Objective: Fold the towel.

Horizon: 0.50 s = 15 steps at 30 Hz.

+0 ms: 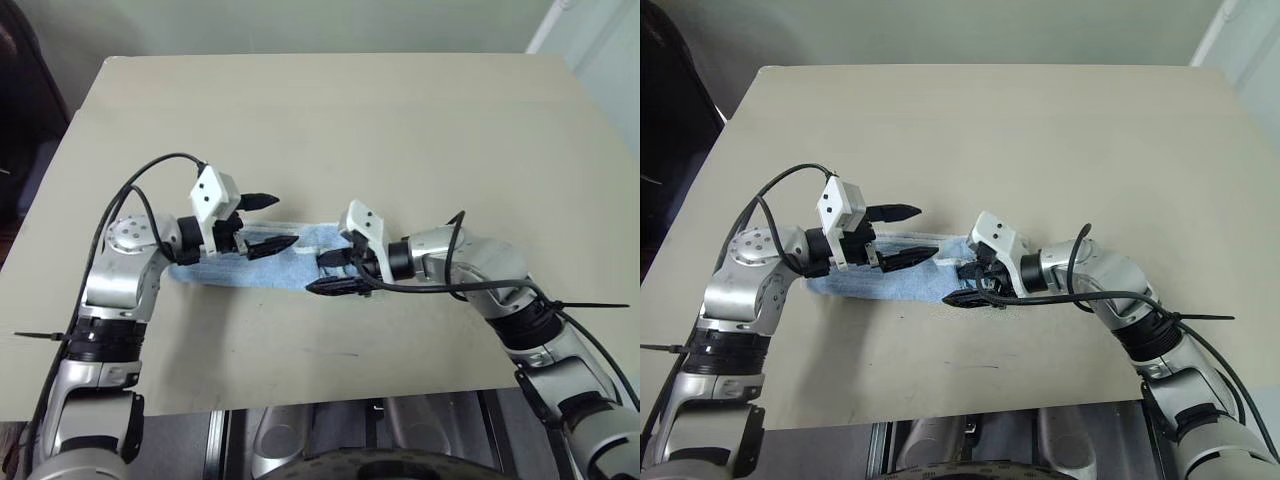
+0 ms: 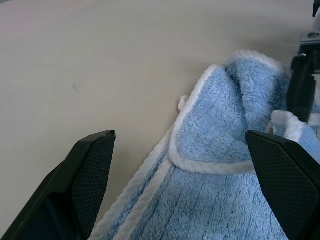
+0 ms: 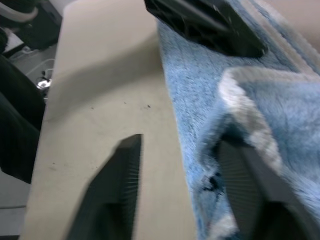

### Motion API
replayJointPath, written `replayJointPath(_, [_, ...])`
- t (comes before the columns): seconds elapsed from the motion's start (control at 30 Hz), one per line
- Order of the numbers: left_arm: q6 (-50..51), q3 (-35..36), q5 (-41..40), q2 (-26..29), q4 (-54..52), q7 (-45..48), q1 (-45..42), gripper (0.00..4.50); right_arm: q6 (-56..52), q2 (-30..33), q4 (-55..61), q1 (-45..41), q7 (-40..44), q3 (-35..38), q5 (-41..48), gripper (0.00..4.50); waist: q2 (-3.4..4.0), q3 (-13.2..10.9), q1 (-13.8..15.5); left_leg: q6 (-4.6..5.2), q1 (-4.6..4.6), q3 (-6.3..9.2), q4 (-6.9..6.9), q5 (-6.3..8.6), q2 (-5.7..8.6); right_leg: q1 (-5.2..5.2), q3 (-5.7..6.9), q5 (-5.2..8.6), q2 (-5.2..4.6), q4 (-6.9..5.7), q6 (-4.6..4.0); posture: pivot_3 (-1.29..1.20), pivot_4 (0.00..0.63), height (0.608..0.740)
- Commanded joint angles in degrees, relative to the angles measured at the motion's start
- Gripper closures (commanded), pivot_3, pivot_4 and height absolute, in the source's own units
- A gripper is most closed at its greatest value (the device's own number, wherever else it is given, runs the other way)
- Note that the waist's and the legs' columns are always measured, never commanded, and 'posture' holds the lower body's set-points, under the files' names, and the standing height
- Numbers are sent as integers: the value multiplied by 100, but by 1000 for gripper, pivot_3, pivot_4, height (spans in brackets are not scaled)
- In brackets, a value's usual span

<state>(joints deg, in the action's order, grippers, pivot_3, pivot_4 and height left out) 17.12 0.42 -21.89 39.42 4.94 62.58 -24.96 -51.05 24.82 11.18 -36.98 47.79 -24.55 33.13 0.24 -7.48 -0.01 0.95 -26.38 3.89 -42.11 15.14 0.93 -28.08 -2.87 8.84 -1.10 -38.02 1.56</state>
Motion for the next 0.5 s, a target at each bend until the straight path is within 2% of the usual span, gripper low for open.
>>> replayJointPath(0.03, [-105, 154, -25, 52, -97, 26, -16, 0, 57, -93, 266, -156, 161, 762, 450, 619, 0, 0, 2, -2, -1, 0, 0, -1, 0, -1, 0, 0, 0, -1, 0, 0, 150, 703])
replayJointPath(0.27, [102, 95, -86, 24, -258, -45, -181, 0, -747, 41, 837, -303, -130, 1959, 1457, 619, -1, 1, 6, -52, -5, 0, 3, -30, 1, -3, 0, 4, 1, -1, -6, 0, 150, 703])
replayJointPath(0.33, [152, 77, -95, 6, -291, -51, -213, 0, -803, 235, 964, -194, -154, 2013, 1409, 619, -2, 1, 5, -55, -4, 0, 5, -31, 0, -4, -1, 5, 2, -1, -7, 0, 150, 703])
replayJointPath(0.5, [280, -7, -154, -20, -346, 75, -252, 0, -1562, 1189, 1245, 393, -36, 2205, 1699, 619, -3, 1, 32, -58, -5, -1, 4, -31, 1, -1, -3, 7, 0, 1, -5, 0, 150, 703])
